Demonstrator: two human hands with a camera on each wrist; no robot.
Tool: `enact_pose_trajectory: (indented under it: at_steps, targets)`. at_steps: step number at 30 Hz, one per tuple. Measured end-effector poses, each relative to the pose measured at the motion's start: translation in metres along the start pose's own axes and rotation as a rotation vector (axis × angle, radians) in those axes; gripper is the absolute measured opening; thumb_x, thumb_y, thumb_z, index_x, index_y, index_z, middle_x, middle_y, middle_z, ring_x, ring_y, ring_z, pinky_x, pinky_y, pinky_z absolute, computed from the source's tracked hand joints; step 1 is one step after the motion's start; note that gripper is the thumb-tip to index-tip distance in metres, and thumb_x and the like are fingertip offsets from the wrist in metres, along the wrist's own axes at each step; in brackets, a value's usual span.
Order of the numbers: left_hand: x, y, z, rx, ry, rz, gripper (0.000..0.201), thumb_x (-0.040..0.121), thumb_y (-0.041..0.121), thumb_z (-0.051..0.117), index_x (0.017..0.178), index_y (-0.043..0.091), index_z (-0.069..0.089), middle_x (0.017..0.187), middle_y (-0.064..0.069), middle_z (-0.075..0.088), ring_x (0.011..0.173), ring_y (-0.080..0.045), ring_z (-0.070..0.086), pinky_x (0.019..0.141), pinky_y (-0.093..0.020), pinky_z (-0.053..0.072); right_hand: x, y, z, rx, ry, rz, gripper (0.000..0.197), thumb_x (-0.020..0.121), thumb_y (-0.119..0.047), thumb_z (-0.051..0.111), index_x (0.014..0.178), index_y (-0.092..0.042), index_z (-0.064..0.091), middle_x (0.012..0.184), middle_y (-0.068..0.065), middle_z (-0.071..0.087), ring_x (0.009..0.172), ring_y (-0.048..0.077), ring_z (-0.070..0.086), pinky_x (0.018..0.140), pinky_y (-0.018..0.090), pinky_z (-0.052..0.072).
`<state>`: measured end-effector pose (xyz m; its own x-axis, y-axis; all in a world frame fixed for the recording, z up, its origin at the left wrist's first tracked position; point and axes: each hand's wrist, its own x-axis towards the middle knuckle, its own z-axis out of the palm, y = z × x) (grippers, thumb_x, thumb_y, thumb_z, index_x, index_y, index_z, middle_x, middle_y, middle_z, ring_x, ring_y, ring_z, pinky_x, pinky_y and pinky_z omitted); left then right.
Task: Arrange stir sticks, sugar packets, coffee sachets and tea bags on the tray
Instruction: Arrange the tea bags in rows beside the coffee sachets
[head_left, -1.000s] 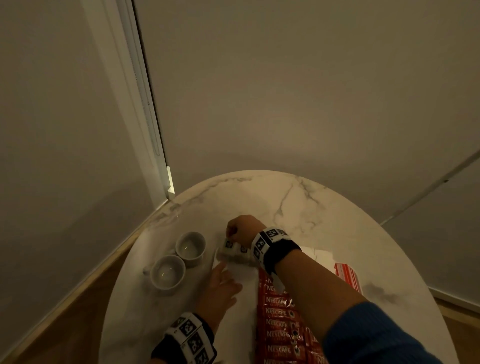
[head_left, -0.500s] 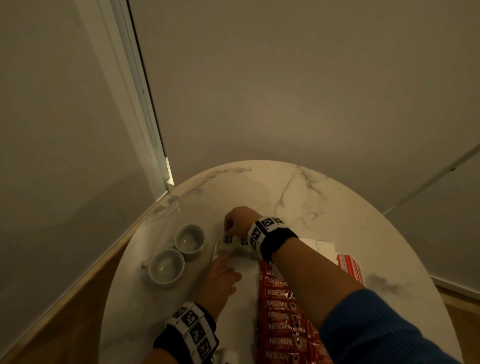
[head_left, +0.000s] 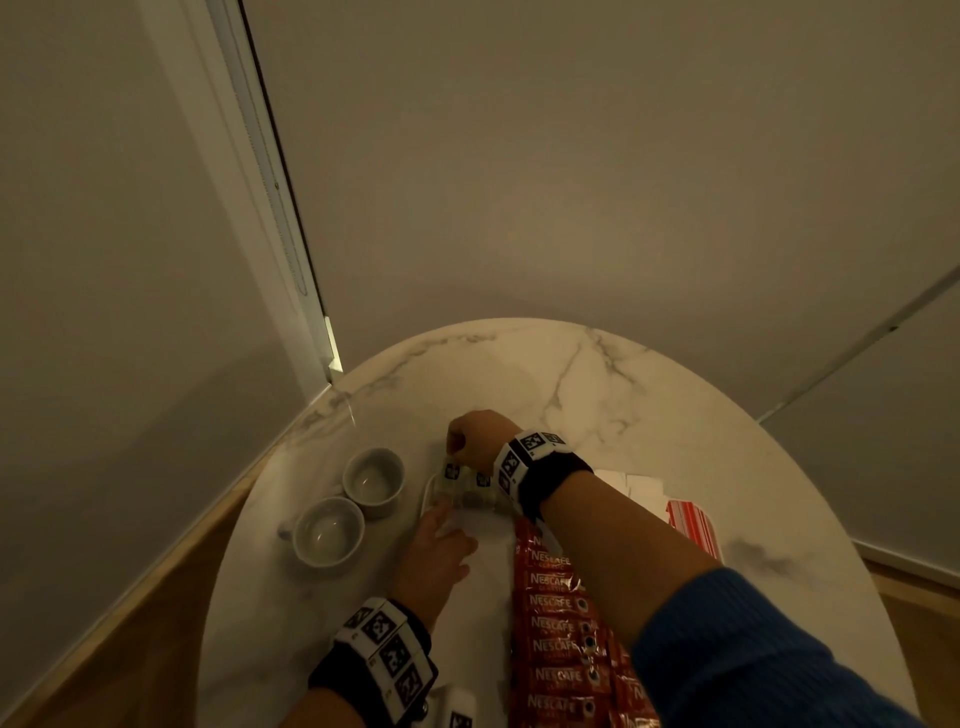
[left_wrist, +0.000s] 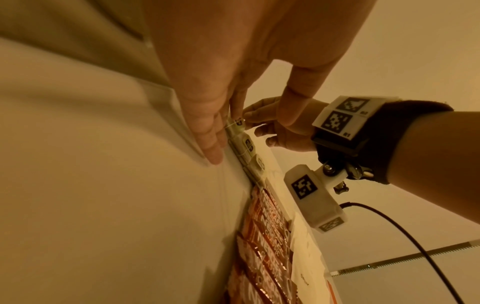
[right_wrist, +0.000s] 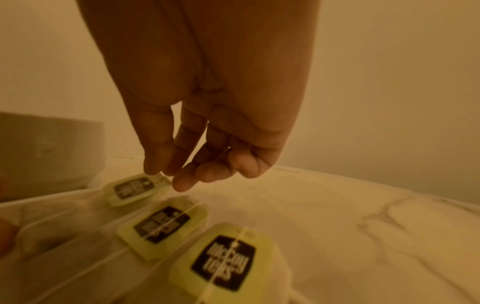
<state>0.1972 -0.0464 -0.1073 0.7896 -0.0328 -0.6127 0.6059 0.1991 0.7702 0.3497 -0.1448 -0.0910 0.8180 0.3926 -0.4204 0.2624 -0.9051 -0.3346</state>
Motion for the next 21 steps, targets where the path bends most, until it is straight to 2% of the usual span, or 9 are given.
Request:
enact_pose_trajectory:
  at_steps: [2,4,6,8,10,12,15,18,21]
  targets:
    - [-0.002,0.001,0.000,-0.001,0.010,-0.002,0.055,0.090,0.006,0.055,0.139,0.024,0.038,0.117,0.006,0.050,0.104,-0.014,0.052,0.095,-0.038,0.045,-0.002,0.002,-0.002,0.016,0.006,0.005,0.021,0.091,-0.019,0.060,0.109,-0.010,0.067,0.114,0.009,0.065,0.105,0.026,0.059,0.086,0.031,0.046]
    - [-0.005,0.002,0.000,-0.002,0.020,-0.004,0.049,0.091,0.006,0.055,0.135,0.023,0.041,0.110,0.010,0.051,0.100,-0.012,0.053,0.094,-0.037,0.045,-0.009,0.003,-0.006,0.059,0.042,0.018,0.021,0.093,-0.021,0.057,0.109,-0.010,0.067,0.113,0.009,0.065,0.105,0.026,0.059,0.087,0.032,0.045]
    - [-0.010,0.003,-0.003,0.043,0.004,0.005,0.042,0.091,0.008,0.055,0.130,0.020,0.045,0.119,0.006,0.051,0.104,-0.013,0.053,0.090,-0.035,0.046,-0.022,0.004,-0.012,0.124,0.112,0.032,0.023,0.095,-0.024,0.055,0.108,-0.010,0.066,0.111,0.009,0.066,0.103,0.025,0.059,0.086,0.031,0.045]
    - [-0.018,0.005,-0.009,0.165,-0.026,0.038,0.035,0.092,0.011,0.055,0.125,0.020,0.049,0.125,0.004,0.051,0.108,-0.014,0.053,0.083,-0.030,0.048,-0.042,0.007,-0.019,0.216,0.227,0.040,0.022,0.094,-0.027,0.056,0.104,-0.011,0.067,0.106,0.007,0.067,0.096,0.021,0.059,0.080,0.026,0.043]
    - [-0.032,0.007,-0.017,0.322,-0.069,0.104,0.026,0.093,0.013,0.055,0.116,0.024,0.055,0.117,0.005,0.058,0.102,-0.011,0.056,0.074,-0.022,0.049,-0.071,0.008,-0.022,0.320,0.336,0.047,0.018,0.094,-0.027,0.057,0.099,-0.014,0.069,0.100,0.002,0.067,0.082,0.011,0.057,0.070,0.018,0.040]
    - [-0.047,0.006,-0.027,0.435,-0.140,0.174,0.020,0.093,0.014,0.056,0.107,0.028,0.058,0.109,0.002,0.063,0.092,-0.012,0.060,0.065,-0.016,0.047,-0.109,0.007,-0.018,0.400,0.375,0.058,0.015,0.093,-0.027,0.058,0.095,-0.017,0.069,0.092,-0.005,0.065,0.071,-0.001,0.051,0.061,0.008,0.035]
    - [-0.070,0.000,-0.044,0.524,-0.217,0.233,0.015,0.092,0.018,0.057,0.100,0.030,0.061,0.097,0.002,0.067,0.083,-0.010,0.062,0.062,-0.015,0.045,-0.173,-0.002,0.005,0.479,0.267,0.102,0.014,0.094,-0.031,0.056,0.094,-0.023,0.067,0.086,-0.012,0.064,0.068,-0.004,0.053,0.059,0.008,0.037]
    - [-0.086,-0.010,-0.060,0.632,-0.236,0.325,0.010,0.087,0.023,0.063,0.093,0.030,0.063,0.082,0.008,0.066,0.069,-0.005,0.057,0.066,-0.021,0.048,-0.231,-0.014,0.042,0.431,0.040,0.117,0.009,0.095,-0.034,0.054,0.099,-0.033,0.062,0.098,-0.017,0.060,0.084,-0.004,0.055,0.069,0.010,0.040]
    - [-0.101,-0.023,-0.069,0.825,-0.282,0.400,0.012,0.085,0.024,0.065,0.089,0.034,0.061,0.086,0.011,0.064,0.068,0.000,0.055,0.065,-0.013,0.044,-0.271,-0.021,0.080,0.291,-0.094,0.085,0.013,0.092,-0.037,0.059,0.105,-0.036,0.061,0.106,-0.023,0.055,0.093,-0.009,0.051,0.073,0.006,0.037]
